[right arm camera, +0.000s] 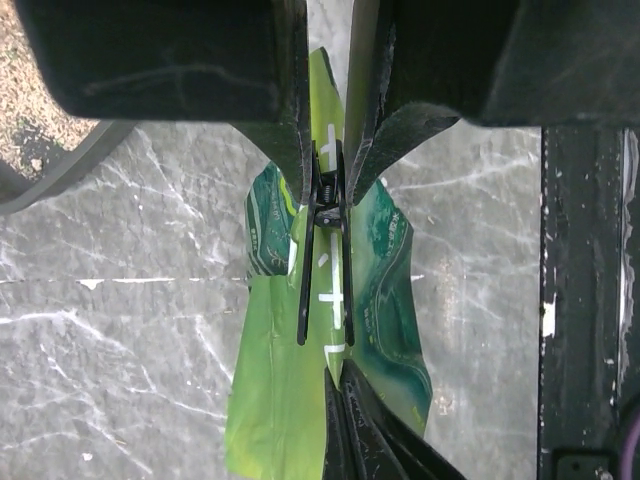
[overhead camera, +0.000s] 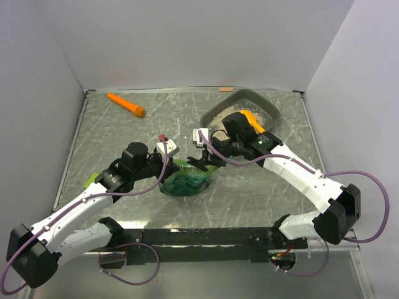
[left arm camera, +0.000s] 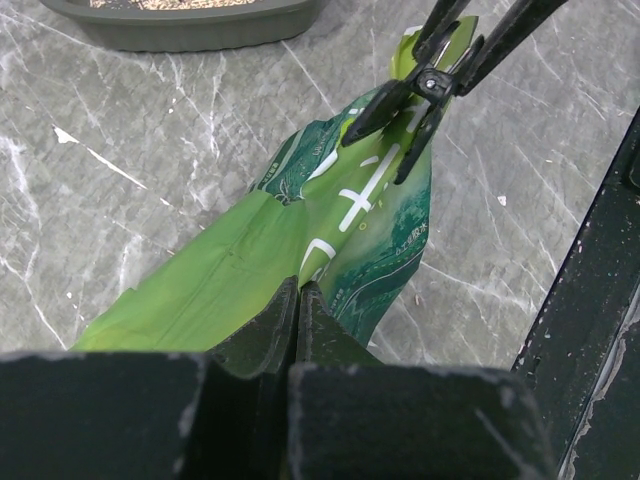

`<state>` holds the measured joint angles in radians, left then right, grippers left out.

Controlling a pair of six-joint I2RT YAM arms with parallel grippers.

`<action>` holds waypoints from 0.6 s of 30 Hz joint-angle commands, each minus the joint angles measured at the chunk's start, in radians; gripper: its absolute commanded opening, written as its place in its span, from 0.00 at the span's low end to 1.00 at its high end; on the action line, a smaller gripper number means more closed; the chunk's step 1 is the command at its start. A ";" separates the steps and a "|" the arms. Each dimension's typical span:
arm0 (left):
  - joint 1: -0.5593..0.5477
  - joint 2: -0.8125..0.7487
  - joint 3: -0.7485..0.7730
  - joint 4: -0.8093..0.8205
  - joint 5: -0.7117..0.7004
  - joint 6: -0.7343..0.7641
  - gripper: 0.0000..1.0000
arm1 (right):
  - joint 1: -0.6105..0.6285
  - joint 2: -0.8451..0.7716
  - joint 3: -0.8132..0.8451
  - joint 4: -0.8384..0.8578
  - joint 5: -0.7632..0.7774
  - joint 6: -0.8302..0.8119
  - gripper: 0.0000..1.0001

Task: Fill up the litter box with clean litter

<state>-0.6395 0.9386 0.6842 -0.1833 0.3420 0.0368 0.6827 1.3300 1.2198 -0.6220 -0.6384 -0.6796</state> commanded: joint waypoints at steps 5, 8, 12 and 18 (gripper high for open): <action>0.000 -0.030 -0.003 -0.005 -0.018 -0.014 0.01 | 0.052 0.034 0.112 -0.166 0.202 -0.069 0.00; 0.000 -0.034 -0.006 -0.004 -0.018 -0.017 0.01 | 0.067 0.052 0.139 -0.200 0.240 -0.071 0.00; 0.000 -0.032 -0.003 -0.005 -0.021 -0.017 0.01 | 0.083 0.067 0.156 -0.234 0.290 -0.072 0.00; 0.000 -0.034 -0.002 -0.007 -0.021 -0.017 0.01 | 0.104 0.072 0.164 -0.249 0.301 -0.071 0.00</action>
<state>-0.6430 0.9318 0.6807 -0.1833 0.3412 0.0360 0.7887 1.3922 1.3521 -0.7864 -0.4286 -0.7246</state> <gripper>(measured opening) 0.024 0.187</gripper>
